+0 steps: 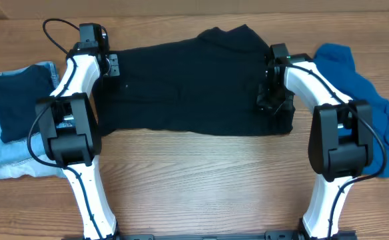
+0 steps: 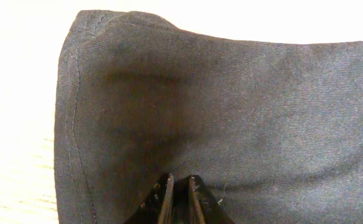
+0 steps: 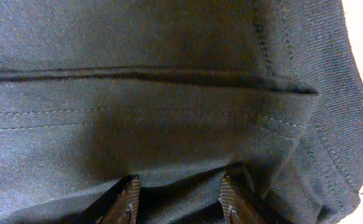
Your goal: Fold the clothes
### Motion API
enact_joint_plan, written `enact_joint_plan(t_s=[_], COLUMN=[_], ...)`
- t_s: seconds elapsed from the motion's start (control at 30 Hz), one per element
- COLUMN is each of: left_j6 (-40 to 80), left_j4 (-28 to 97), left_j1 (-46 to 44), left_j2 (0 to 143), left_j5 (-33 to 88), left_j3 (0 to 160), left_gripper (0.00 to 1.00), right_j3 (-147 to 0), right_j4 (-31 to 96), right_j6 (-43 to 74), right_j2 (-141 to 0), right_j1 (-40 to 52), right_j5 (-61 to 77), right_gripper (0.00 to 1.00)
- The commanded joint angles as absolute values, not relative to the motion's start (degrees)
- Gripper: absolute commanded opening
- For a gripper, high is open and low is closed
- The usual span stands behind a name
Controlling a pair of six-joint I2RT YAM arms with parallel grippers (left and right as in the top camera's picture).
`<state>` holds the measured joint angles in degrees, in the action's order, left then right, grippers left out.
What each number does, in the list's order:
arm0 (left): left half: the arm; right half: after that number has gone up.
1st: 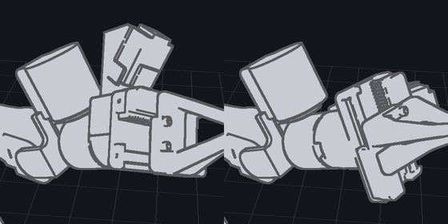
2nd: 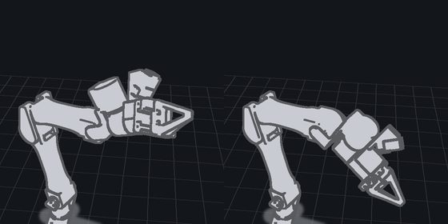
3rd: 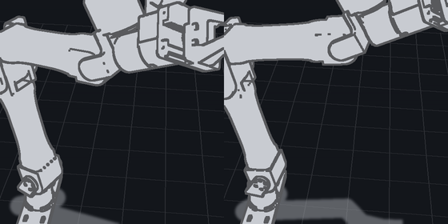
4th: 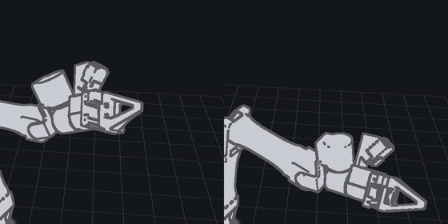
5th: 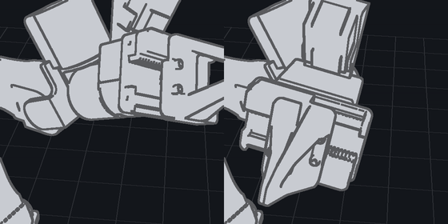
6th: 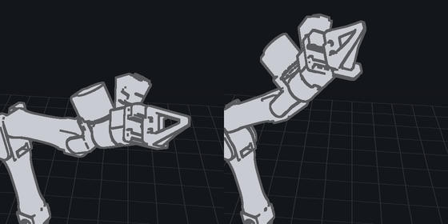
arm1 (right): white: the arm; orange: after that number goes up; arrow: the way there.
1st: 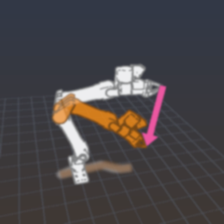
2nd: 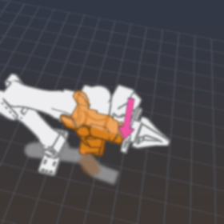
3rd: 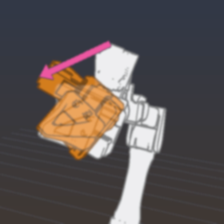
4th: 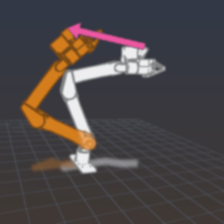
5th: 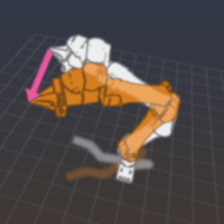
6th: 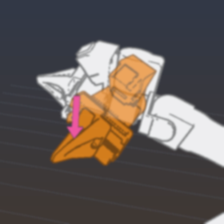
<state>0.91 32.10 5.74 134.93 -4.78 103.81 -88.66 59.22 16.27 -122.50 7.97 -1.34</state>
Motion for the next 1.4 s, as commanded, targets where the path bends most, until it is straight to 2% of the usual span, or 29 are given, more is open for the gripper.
enact_joint_plan(t_s=[0.0, 0.1, 0.23, 0.37, 0.43, 0.5, 0.57, 0.73, 0.97, 1.1, 1.17, 1.37], left_j6=[-1.78, -2.46, -4.40, -5.15, -5.78, -10.46, -14.94, -21.12, -26.83, -30.81, -32.93, -33.26], left_j4=[32.36, 33.47, 34.96, 42.30, 46.15, 52.38, 61.67, 67.59, 65.63, 65.76, 65.84, 65.58], left_j1=[6.74, 6.92, 6.92, 6.90, 6.90, 6.90, 6.90, 7.51, 7.60, 7.62, 7.64, 8.34], left_j2=[138.23, 138.21, 138.21, 136.77, 134.10, 131.63, 129.19, 129.12, 129.12, 129.12, 129.12, 129.12], left_j5=[-7.01, -6.90, -5.96, -4.23, -5.02, -4.99, -1.98, 9.06, 8.38, 8.43, 8.34, 6.17], left_j3=[102.56, 104.44, 107.18, 112.75, 114.85, 116.09, 116.16, 114.78, 110.56, 108.71, 108.07, 108.07], left_gripper=[0.14, 0.15, 0.21, 0.26, 0.36, 0.52, 0.60, 0.61, 0.61, 0.59, 0.54, 0.56], right_j3=[-85.12, -84.79, -84.79, -84.79, -84.79, -84.79, -84.79, -84.79, -84.79, -84.79, -84.79, -84.79], right_j4=[58.54, 58.35, 58.41, 58.41, 58.59, 58.70, 58.67, 58.63, 59.22, 59.18, 59.07, 59.09], right_j6=[16.08, 16.08, 16.05, 15.97, 14.76, 14.76, 14.76, 14.79, 14.79, 14.79, 14.79, 14.79], right_j2=[-123.57, -123.57, -123.57, -123.57, -123.57, -123.57, -123.57, -123.57, -123.57, -123.57, -123.57, -123.57], right_j1=[7.64, 7.64, 7.64, 7.64, 7.64, 7.64, 7.64, 7.64, 7.64, 7.64, 7.64, 7.64], right_j5=[-1.87, -1.87, -1.87, -2.55, -2.52, -2.55, -2.52, -2.50, -2.50, -2.50, -2.50, -2.50], right_gripper=[0.47, 0.47, 0.47, 0.47, 0.48, 0.48, 0.48, 0.48, 0.48, 0.48, 0.48, 0.49])
